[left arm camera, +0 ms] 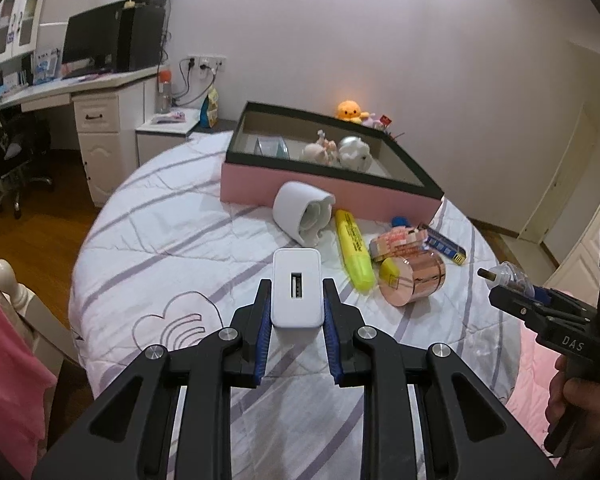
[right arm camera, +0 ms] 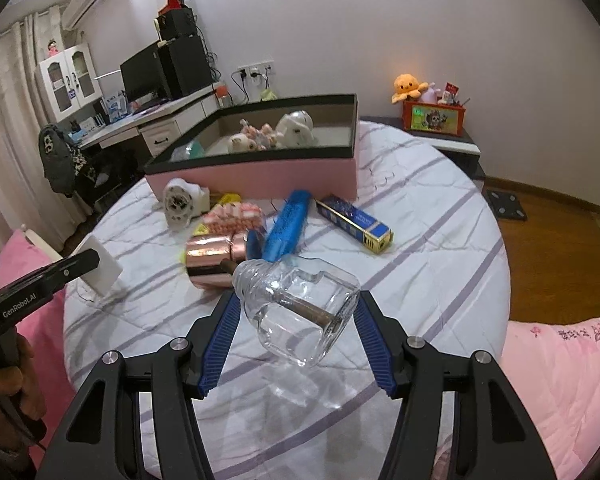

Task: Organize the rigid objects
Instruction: 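Lift the charger and glass bottle and carry both over the pink box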

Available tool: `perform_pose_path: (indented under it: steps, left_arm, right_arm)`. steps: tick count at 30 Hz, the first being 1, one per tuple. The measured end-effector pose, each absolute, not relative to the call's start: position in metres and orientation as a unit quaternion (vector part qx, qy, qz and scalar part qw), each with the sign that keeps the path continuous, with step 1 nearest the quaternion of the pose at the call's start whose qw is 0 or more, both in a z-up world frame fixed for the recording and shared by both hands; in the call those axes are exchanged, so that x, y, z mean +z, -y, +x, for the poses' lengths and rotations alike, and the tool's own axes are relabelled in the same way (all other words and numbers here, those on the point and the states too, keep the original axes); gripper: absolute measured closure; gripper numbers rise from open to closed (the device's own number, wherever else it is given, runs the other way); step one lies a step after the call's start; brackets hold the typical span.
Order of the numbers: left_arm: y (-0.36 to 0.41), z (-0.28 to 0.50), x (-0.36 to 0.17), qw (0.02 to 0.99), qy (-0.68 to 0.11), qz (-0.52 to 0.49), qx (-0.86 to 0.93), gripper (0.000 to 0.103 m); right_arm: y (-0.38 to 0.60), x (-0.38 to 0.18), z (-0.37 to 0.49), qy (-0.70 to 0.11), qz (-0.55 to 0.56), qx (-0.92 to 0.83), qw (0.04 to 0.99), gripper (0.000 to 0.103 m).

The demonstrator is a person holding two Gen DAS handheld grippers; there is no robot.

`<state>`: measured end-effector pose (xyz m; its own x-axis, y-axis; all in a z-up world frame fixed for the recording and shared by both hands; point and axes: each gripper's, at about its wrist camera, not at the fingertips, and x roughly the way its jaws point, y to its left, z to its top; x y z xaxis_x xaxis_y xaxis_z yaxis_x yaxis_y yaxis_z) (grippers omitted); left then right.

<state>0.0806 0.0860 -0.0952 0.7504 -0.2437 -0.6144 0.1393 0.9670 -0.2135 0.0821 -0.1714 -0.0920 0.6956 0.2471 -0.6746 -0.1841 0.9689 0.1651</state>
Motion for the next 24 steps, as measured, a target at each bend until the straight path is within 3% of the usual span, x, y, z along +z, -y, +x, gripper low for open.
perform_pose_path:
  steps: [13, 24]
  left_arm:
    - [-0.089, 0.071, -0.045, 0.952, -0.285, -0.055, -0.101, 0.080]
    - [-0.077, 0.119, -0.002, 0.965, -0.240, -0.024, -0.105, 0.080]
  right_arm:
    - [0.155, -0.055, 0.086, -0.334, 0.026, 0.140, 0.932, 0.043]
    - [0.146, -0.003, 0.131, -0.286, 0.010, 0.144, 0.948, 0.043]
